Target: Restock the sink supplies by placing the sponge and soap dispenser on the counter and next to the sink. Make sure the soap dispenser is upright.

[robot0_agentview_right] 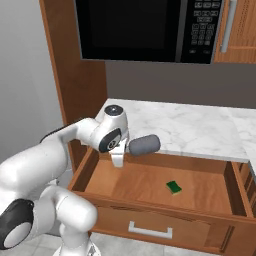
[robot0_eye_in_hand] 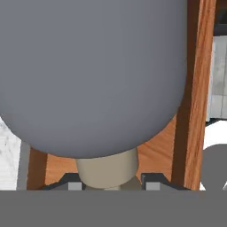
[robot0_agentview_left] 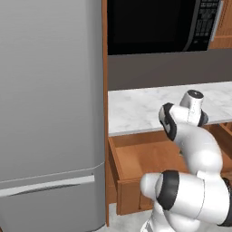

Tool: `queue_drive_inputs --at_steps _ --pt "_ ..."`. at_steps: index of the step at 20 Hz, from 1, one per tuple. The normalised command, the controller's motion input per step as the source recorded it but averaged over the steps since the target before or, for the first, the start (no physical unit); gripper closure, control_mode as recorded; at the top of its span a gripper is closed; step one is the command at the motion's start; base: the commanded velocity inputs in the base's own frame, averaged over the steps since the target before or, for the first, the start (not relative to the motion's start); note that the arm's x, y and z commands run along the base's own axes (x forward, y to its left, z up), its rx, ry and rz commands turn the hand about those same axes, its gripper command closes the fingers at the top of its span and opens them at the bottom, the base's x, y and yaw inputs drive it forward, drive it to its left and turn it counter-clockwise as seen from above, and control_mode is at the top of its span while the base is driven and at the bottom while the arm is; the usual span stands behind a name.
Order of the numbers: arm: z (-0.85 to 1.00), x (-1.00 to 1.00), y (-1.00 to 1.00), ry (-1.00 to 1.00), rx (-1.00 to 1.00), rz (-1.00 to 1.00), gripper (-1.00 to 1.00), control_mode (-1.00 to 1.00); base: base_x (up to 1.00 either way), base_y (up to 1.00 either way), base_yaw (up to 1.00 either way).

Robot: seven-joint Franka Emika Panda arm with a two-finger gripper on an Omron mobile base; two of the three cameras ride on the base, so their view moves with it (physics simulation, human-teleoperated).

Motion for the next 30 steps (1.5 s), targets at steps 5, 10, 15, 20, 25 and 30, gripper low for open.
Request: queue_drive_inputs --at_steps 5,10,15,20,25,30 --pt "0.68 -0.62 0.01 0.00 0.10 -0.23 1.00 -1.00 0.00 0.00 0.00" --pt "0.17 -0.66 0.18 0.01 0.01 -0.17 1.00 -1.00 0.00 0.00 0.00" --pt "-0.07 -0.11 0.29 0.15 -0.03 -0.05 1.00 -1.00 0.00 0.00 0.00" --pt "-0.10 0.00 0.07 0.07 -0.02 0.00 1.00 -1.00 0.00 0.00 0.00" --pt "-0.01 -0.04 0.00 0.00 0.00 -0.01 1.00 1.00 -0.22 0.00 -0.10" --pt "0.00 0.00 0.00 0.00 0.00 0.00 1.00 1.00 -0.68 0.00 -0.44"
